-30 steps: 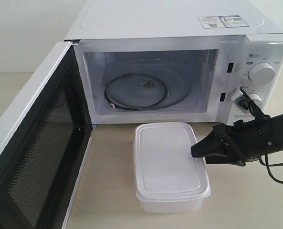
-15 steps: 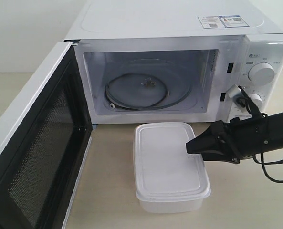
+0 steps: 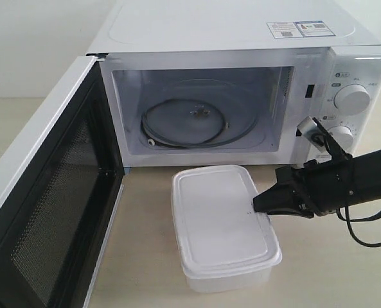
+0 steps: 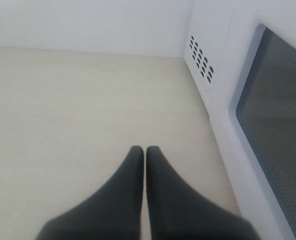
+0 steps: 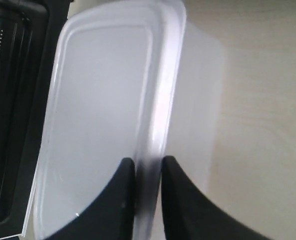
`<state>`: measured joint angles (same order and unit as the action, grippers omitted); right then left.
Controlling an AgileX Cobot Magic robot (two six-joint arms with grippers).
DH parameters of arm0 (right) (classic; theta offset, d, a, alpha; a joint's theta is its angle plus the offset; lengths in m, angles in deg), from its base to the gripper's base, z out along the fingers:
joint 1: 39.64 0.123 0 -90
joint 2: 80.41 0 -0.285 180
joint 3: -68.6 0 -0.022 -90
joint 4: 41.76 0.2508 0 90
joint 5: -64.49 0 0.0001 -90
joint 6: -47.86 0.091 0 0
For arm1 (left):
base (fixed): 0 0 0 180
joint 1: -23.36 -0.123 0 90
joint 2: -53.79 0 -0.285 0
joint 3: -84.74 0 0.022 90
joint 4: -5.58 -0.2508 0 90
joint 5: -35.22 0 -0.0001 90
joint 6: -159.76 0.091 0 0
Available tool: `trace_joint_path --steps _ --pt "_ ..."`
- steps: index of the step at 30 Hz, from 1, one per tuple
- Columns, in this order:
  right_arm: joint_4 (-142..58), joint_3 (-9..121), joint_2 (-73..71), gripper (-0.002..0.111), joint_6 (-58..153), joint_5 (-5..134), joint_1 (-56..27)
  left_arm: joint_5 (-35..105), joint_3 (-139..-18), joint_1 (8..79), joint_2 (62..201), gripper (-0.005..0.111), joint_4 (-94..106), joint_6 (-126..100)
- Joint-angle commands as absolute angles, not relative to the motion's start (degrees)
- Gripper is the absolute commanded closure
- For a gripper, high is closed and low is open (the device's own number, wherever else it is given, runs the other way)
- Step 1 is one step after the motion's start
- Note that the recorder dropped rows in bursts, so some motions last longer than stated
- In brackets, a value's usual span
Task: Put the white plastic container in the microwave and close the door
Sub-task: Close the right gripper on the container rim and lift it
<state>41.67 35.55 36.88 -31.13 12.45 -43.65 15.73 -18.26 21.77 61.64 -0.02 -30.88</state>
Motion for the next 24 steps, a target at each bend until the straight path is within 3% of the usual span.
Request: trace_joint_path --steps 1,24 --pt "40.5 35.5 36.7 0.108 -32.2 12.6 -43.6 15.9 -18.0 21.7 61.6 0.103 0.2 -30.7" --pt "33.4 35.5 36.5 0.109 -24.9 9.7 -43.6 15.9 -18.0 21.7 61.6 0.103 0.2 -30.7"
